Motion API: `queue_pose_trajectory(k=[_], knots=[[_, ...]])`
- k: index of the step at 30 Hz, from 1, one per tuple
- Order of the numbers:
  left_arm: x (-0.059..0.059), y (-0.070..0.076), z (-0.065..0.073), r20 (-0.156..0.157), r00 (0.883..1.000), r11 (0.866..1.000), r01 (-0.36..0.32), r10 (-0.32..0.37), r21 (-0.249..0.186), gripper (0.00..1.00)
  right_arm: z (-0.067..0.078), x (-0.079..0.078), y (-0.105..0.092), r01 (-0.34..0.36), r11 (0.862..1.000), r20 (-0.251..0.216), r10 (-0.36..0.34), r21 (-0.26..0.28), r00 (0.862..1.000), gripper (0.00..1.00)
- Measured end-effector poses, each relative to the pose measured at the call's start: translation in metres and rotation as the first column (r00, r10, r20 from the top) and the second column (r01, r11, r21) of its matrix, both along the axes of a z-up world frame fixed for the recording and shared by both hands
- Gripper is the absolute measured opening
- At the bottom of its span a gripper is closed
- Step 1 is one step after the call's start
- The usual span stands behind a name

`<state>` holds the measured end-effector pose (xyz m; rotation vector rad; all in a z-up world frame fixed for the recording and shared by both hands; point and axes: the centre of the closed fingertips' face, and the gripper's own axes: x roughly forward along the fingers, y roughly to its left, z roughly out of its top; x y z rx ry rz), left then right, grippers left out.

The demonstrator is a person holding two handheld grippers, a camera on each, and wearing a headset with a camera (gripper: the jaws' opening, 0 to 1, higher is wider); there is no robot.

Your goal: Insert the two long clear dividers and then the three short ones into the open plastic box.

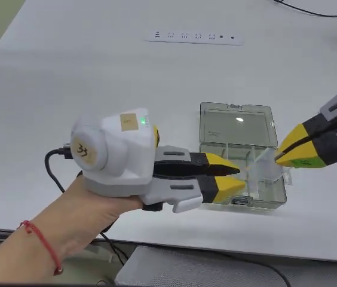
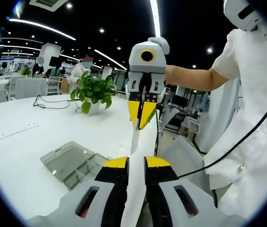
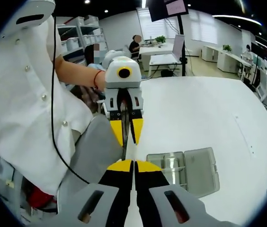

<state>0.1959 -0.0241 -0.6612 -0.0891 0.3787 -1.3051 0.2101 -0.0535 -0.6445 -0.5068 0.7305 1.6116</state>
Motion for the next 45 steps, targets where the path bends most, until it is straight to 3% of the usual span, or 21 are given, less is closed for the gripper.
queue_pose_trajectory(k=[4,6,10,12,13,25,33,37,45], knots=[[0.003,0.008,-0.01,0.008,1.0,0.998,-0.025,0.025,0.051,0.14,-0.01,0.014,-0.004,0.029,0.999,0.023,-0.028,-0.023,0.999,0.02],[0.003,0.011,-0.016,0.025,0.999,0.996,-0.031,0.029,0.082,0.2,-0.014,0.02,-0.004,0.039,0.999,0.03,-0.038,-0.027,0.999,0.02],[0.007,0.018,-0.026,0.027,0.998,0.992,-0.058,0.056,0.112,0.31,-0.026,0.03,-0.003,0.053,0.998,0.046,-0.051,-0.045,0.998,0.02],[0.01,0.023,-0.035,0.047,0.997,0.984,-0.073,0.066,0.165,0.37,-0.033,0.034,-0.003,0.064,0.997,0.042,-0.062,-0.047,0.997,0.02],[0.01,0.023,-0.037,0.062,0.996,0.983,-0.066,0.057,0.17,0.4,-0.037,0.037,-0.002,0.068,0.996,0.045,-0.066,-0.049,0.997,0.02],[0.022,0.029,-0.051,0.048,0.992,0.981,-0.126,0.12,0.15,0.8,-0.077,0.061,-0.003,0.103,0.992,0.051,-0.099,-0.077,0.994,0.02],[0.026,0.029,-0.054,0.008,0.99,0.983,-0.144,0.144,0.116,0.9,-0.104,0.063,-0.004,0.121,0.988,0.061,-0.115,-0.095,0.991,0.02],[0.028,0.028,-0.052,-0.003,0.987,0.983,-0.157,0.158,0.095,0.96,-0.108,0.063,-0.002,0.131,0.987,0.051,-0.127,-0.09,0.991,0.02],[0.029,0.026,-0.053,-0.013,0.987,0.983,-0.159,0.161,0.088,0.96,-0.112,0.06,-0.004,0.115,0.988,0.062,-0.109,-0.104,0.992,0.02]])
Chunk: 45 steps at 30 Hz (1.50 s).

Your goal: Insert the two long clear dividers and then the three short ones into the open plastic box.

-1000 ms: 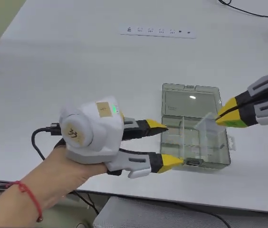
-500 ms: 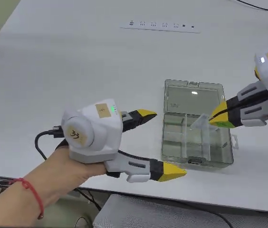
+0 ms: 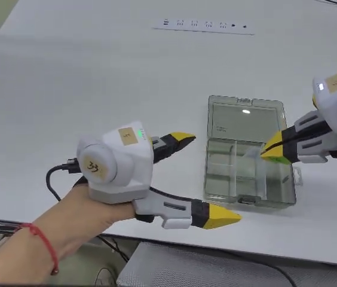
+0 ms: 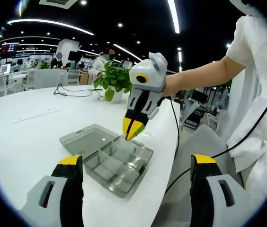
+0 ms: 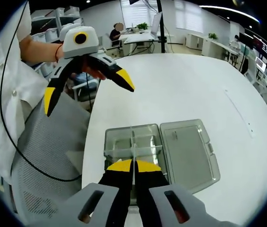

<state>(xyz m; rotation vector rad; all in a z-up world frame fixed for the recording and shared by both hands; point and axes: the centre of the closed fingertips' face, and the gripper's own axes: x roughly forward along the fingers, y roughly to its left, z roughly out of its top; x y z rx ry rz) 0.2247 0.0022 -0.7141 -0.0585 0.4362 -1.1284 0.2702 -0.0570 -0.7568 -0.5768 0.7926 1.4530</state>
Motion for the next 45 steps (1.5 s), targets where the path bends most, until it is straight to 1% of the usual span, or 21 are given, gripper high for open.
queue_pose_trajectory(k=[3,5,9,10,13,18,19,22,24,26,28,30,32,35,38,42,45], knots=[[0.0,0.0,0.0,-0.002,1.0,1.0,-0.001,0.001,-0.001,0.97,-0.003,-0.002,-0.001,-0.01,1.0,0.002,0.01,-0.013,1.0,0.02],[-0.001,0.0,-0.001,-0.002,1.0,1.0,-0.002,0.002,0.0,0.97,-0.003,-0.002,0.001,-0.009,1.0,0.002,0.009,-0.006,1.0,0.02],[0.0,0.0,-0.001,-0.004,1.0,1.0,-0.004,0.004,-0.002,0.97,-0.003,-0.005,0.006,-0.03,1.0,0.025,0.03,-0.009,0.999,0.02],[-0.001,0.0,-0.001,-0.005,1.0,1.0,-0.004,0.004,-0.002,0.97,-0.005,-0.007,0.007,-0.048,0.999,0.037,0.049,-0.017,0.998,0.02],[-0.001,0.0,-0.001,-0.005,1.0,1.0,-0.001,0.001,0.001,0.98,-0.008,-0.009,0.009,-0.073,0.997,0.054,0.075,-0.03,0.996,0.02],[-0.002,0.0,-0.002,-0.003,1.0,1.0,0.0,0.0,0.003,0.98,-0.011,-0.007,0.008,-0.07,0.997,0.053,0.072,-0.039,0.996,0.02],[-0.002,0.0,-0.003,-0.002,1.0,1.0,0.001,-0.001,0.008,0.98,-0.014,-0.005,0.007,-0.071,0.997,0.052,0.073,-0.041,0.996,0.02],[-0.003,0.0,-0.005,-0.001,1.0,1.0,0.007,-0.007,0.017,0.98,-0.019,-0.004,0.009,-0.069,0.996,0.047,0.072,-0.048,0.996,0.02],[-0.004,0.0,-0.006,-0.007,1.0,1.0,0.01,-0.01,0.02,0.98,-0.026,-0.003,0.009,-0.074,0.995,0.047,0.077,-0.063,0.996,0.02],[-0.004,-0.001,-0.006,-0.007,1.0,1.0,0.01,-0.01,0.019,0.98,-0.03,-0.003,0.01,-0.075,0.995,0.048,0.079,-0.073,0.996,0.02],[-0.004,-0.001,-0.006,-0.006,1.0,1.0,0.011,-0.011,0.018,0.98,-0.037,-0.001,0.009,-0.078,0.993,0.048,0.082,-0.092,0.995,0.02],[-0.004,-0.001,-0.006,-0.007,1.0,1.0,0.011,-0.011,0.02,0.98,-0.042,0.0,0.009,-0.082,0.991,0.053,0.088,-0.109,0.995,0.02],[-0.004,-0.001,-0.006,-0.005,1.0,1.0,0.01,-0.01,0.021,0.98,-0.043,-0.002,0.01,-0.082,0.99,0.055,0.088,-0.117,0.995,0.02],[-0.003,0.001,-0.006,-0.006,1.0,1.0,0.007,-0.007,0.017,0.98,-0.051,0.0,0.008,-0.082,0.988,0.056,0.09,-0.133,0.994,0.02],[-0.003,0.001,-0.006,-0.007,1.0,1.0,0.008,-0.008,0.02,0.98,-0.055,0.001,0.008,-0.088,0.985,0.06,0.098,-0.149,0.993,0.02],[-0.003,0.002,-0.007,-0.01,1.0,1.0,0.007,-0.006,0.02,0.98,-0.062,0.001,0.007,-0.109,0.977,0.074,0.124,-0.184,0.99,0.02],[-0.003,0.002,-0.006,-0.009,1.0,1.0,0.006,-0.005,0.017,0.98,-0.059,-0.003,0.009,-0.113,0.974,0.076,0.13,-0.194,0.989,0.02]])
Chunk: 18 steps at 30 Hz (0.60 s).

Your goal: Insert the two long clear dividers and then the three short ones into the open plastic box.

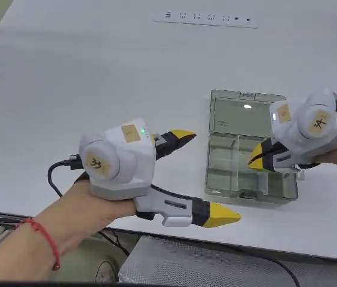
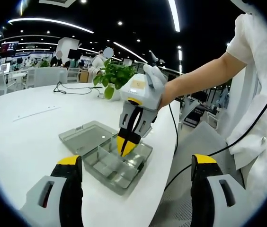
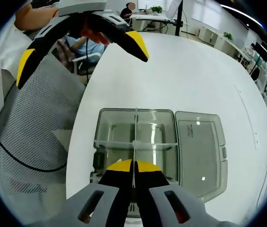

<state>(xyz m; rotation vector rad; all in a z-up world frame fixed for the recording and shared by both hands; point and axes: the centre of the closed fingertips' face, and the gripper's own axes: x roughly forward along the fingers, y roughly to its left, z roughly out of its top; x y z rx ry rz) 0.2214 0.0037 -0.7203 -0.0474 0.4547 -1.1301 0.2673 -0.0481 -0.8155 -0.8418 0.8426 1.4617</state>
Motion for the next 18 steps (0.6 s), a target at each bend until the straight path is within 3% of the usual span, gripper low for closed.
queue_pose_trajectory(k=[14,18], knots=[[0.0,0.001,0.001,0.003,1.0,1.0,-0.006,0.006,0.003,0.98,0.002,-0.004,0.001,0.022,1.0,0.002,-0.022,0.0,1.0,0.03],[-0.001,0.002,0.002,0.004,1.0,1.0,-0.004,0.004,0.005,0.98,0.013,-0.004,0.005,0.061,0.997,-0.011,-0.06,0.039,0.998,0.05]])
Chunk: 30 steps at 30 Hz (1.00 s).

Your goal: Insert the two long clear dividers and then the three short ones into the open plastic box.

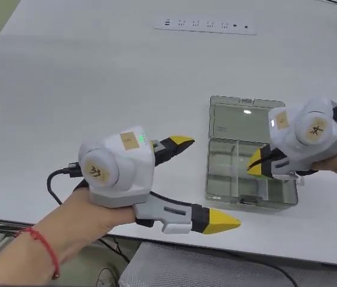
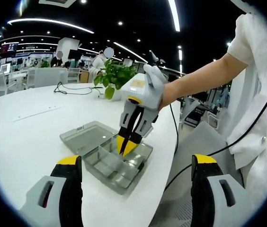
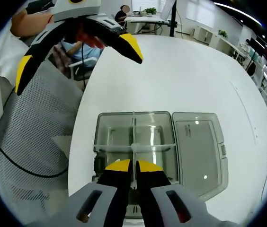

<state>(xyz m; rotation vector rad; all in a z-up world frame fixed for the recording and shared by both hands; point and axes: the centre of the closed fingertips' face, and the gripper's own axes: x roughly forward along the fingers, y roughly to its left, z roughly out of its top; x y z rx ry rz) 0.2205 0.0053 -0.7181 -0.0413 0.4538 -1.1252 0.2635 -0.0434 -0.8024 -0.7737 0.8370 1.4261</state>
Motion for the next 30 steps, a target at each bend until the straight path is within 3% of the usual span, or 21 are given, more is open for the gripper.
queue_pose_trajectory(k=[3,4,8,17,24,30], knots=[[0.0,0.001,0.0,0.0,1.0,1.0,-0.001,0.001,0.001,0.98,0.011,-0.001,0.002,0.027,0.999,-0.012,-0.027,0.038,1.0,0.07],[0.0,0.001,0.001,-0.001,1.0,1.0,-0.002,0.002,0.001,0.98,0.005,0.002,0.0,0.034,0.998,-0.015,-0.034,0.047,0.999,0.07],[0.0,0.004,0.001,-0.001,1.0,1.0,-0.008,0.008,0.0,0.98,0.014,0.003,-0.006,0.062,0.995,-0.021,-0.061,0.083,0.998,0.11],[0.0,0.008,0.002,0.003,1.0,1.0,-0.012,0.012,0.004,1.0,0.044,0.001,-0.024,0.136,0.979,-0.017,-0.135,0.149,0.991,0.22],[0.001,0.009,0.004,0.006,1.0,1.0,-0.011,0.011,0.006,1.0,0.061,0.007,-0.048,0.187,0.969,0.009,-0.191,0.164,0.982,0.29],[0.001,0.008,0.004,0.007,1.0,1.0,-0.007,0.006,0.01,1.0,0.066,0.011,-0.073,0.216,0.965,0.034,-0.223,0.148,0.974,0.34]])
